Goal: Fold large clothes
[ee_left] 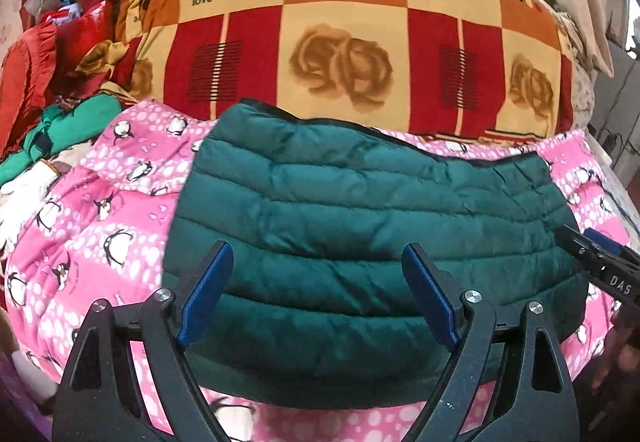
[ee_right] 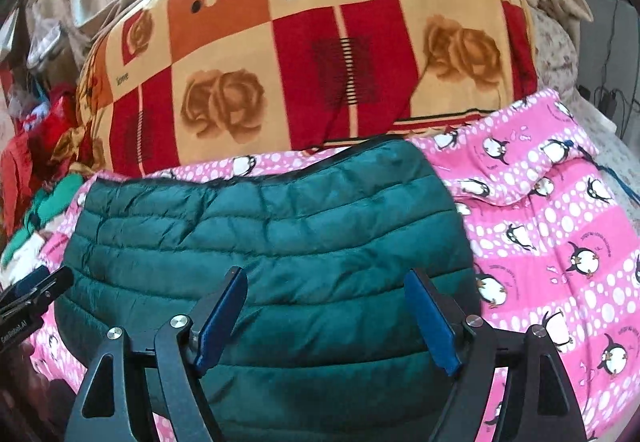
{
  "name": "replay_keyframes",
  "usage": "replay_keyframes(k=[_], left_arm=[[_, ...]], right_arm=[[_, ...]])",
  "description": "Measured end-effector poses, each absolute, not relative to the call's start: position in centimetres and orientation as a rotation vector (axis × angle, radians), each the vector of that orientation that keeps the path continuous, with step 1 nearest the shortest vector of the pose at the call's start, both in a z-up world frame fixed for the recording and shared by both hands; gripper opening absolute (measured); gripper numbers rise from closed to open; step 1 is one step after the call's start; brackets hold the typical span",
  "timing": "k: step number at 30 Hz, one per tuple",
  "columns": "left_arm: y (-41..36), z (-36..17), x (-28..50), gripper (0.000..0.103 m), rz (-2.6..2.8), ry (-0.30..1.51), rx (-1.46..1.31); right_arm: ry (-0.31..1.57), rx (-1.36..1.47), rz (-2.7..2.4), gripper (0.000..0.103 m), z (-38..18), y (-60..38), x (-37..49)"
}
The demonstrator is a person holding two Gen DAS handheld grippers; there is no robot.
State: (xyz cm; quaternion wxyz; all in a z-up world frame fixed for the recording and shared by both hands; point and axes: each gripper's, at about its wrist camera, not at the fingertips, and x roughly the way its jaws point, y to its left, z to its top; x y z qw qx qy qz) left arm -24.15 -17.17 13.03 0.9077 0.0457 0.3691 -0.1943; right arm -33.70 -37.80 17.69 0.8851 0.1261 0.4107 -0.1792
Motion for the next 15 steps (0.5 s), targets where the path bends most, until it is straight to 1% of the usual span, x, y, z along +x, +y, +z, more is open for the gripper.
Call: replay_keyframes(k=[9, 15], left_arm=[[-18.4, 12.0, -25.7, 0.087, -0.361, 0.718, 0.131], [-18.5, 11.6, -25.7, 0.087, -0.343, 0.723, 0.132]], right_arm=[[0.853, 0.232, -0.377, 0.079, 16.8, -36.0, -33.8], [0.861, 0.225, -0.377, 0.079, 16.5, -35.5, -33.7]])
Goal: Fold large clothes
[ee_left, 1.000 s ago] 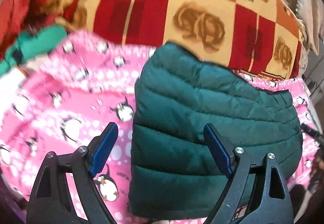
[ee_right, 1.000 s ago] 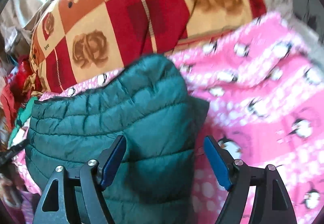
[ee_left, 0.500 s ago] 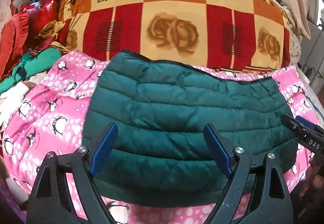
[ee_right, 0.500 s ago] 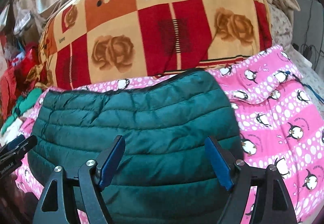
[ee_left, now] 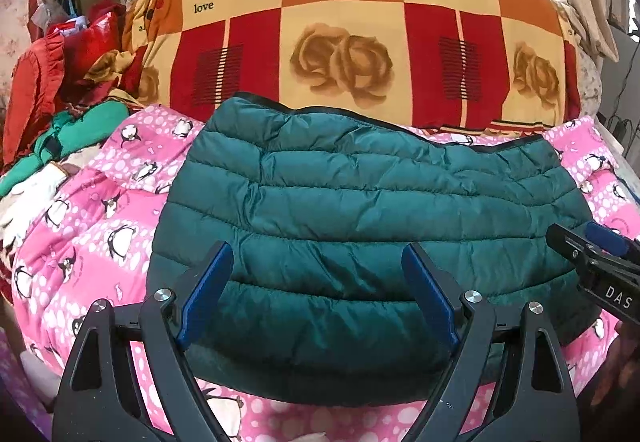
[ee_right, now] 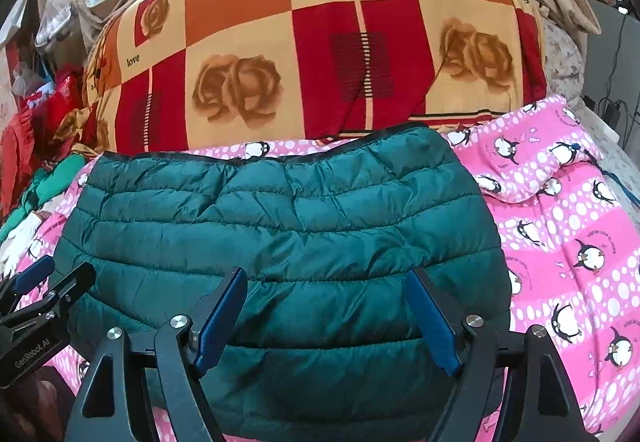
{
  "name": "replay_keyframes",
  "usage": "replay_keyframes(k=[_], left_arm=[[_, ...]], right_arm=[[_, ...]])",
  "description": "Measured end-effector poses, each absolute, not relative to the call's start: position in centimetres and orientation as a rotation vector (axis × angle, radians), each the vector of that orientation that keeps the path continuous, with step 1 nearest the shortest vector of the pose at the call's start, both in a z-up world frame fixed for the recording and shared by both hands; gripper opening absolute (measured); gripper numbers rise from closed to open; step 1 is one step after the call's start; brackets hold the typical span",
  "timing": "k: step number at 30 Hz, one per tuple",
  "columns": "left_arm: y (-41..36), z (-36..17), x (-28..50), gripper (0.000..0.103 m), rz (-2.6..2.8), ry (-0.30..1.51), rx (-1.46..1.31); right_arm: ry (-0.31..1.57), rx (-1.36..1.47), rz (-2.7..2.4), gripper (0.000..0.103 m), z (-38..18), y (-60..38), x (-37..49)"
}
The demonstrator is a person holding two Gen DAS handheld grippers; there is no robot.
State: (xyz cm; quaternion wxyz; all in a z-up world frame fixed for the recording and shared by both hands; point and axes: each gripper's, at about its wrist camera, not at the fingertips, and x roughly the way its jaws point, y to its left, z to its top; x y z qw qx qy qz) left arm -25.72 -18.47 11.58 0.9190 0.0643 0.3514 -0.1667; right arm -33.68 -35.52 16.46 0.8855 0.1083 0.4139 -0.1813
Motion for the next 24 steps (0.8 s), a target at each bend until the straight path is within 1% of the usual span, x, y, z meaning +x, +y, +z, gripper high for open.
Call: replay_keyframes(k=[24], left_arm=[[-18.20, 11.18, -25.32, 0.087, -0.306, 0.727, 0.118]], right_arm=[[0.866, 0.223, -0.375, 0.079, 15.87, -34.67, -33.15]])
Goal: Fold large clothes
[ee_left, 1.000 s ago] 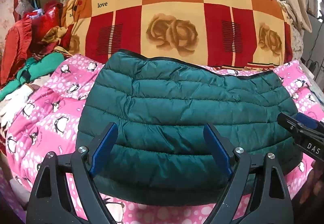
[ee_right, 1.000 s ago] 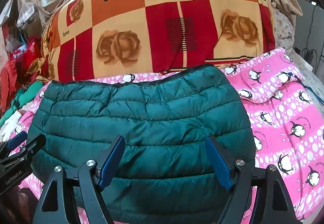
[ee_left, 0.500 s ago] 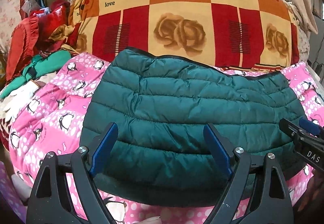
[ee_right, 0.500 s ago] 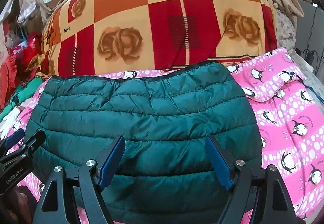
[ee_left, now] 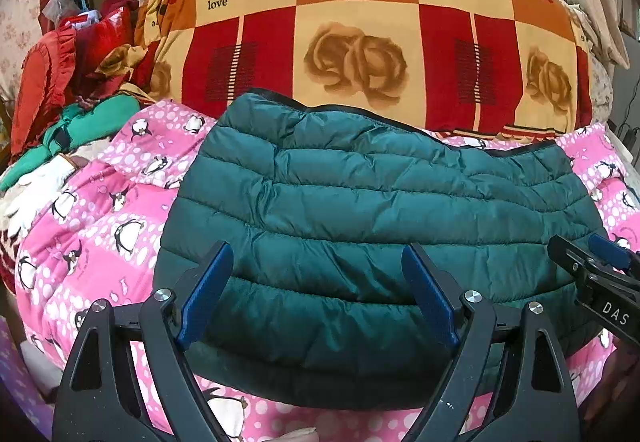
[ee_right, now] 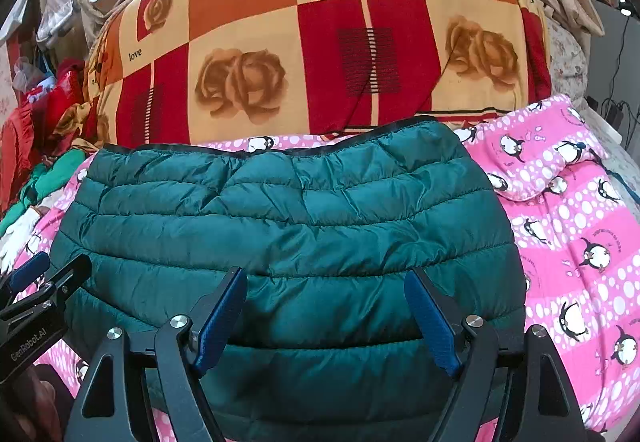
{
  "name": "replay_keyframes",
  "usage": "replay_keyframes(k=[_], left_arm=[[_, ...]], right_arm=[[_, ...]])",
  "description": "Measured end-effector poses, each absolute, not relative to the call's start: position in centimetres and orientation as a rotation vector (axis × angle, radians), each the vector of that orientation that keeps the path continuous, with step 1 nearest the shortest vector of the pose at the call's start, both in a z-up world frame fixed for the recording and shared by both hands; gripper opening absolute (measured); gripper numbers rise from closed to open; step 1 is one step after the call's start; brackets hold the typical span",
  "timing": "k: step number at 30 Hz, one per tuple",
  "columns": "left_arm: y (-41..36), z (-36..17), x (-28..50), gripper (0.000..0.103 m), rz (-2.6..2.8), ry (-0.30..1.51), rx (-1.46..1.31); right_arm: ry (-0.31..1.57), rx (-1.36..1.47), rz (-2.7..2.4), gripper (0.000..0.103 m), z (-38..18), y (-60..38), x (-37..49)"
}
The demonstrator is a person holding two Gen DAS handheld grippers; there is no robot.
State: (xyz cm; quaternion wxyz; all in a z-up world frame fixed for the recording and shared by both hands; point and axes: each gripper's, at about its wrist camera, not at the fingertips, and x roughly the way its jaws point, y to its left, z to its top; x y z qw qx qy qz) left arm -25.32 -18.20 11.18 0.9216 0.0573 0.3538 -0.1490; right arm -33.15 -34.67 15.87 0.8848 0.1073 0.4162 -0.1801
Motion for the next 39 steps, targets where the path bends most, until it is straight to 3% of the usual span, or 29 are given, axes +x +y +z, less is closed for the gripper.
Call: replay_keyframes(k=[39], left_arm=[[-18.04, 11.07, -25.05, 0.087, -0.308, 0.739, 0.098]], right_arm=[[0.873, 0.219, -0.375, 0.079, 15.77, -34.39, -32.76]])
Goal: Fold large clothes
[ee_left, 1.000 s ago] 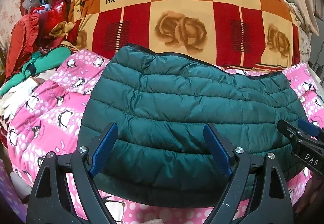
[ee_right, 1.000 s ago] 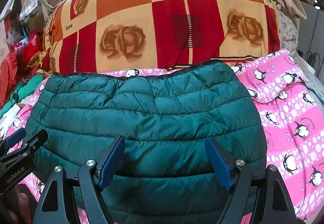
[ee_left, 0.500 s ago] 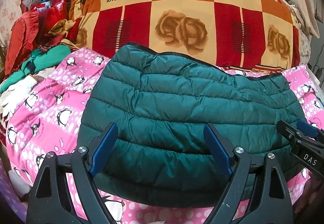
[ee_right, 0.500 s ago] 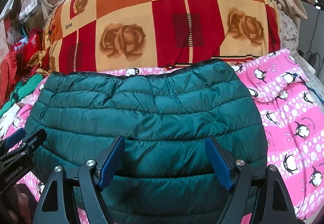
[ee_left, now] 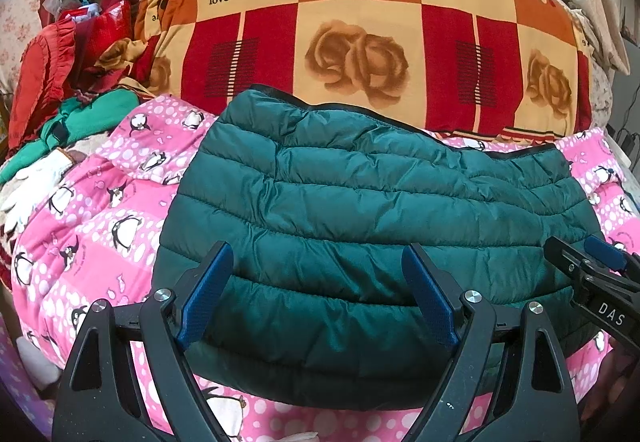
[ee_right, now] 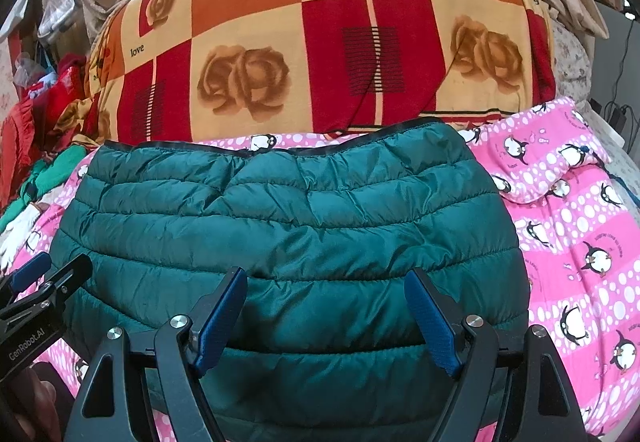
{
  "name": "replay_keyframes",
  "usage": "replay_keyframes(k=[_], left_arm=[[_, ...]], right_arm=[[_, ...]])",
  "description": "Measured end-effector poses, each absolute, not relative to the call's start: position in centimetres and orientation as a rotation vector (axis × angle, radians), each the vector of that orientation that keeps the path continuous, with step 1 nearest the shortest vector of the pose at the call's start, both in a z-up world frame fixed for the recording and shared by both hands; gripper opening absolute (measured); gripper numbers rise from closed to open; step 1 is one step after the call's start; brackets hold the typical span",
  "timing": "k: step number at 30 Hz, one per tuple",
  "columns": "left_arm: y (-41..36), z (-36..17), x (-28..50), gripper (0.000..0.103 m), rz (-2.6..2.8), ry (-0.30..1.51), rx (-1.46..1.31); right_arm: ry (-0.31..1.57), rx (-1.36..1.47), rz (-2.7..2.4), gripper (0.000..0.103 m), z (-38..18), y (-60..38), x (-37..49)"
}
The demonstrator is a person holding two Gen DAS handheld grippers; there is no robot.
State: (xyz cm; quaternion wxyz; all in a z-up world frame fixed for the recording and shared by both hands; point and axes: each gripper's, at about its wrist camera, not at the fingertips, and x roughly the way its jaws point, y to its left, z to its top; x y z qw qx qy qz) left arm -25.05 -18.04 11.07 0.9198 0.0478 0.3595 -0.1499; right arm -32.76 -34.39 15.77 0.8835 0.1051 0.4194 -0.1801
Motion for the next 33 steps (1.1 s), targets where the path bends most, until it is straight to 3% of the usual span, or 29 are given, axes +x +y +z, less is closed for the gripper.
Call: replay_keyframes(k=[33], left_arm=[[-18.03, 10.93, -24.89, 0.087, -0.332, 0.737, 0.073]], right_arm=[[0.885, 0.221, -0.370, 0.079, 15.41, -34.37, -32.44]])
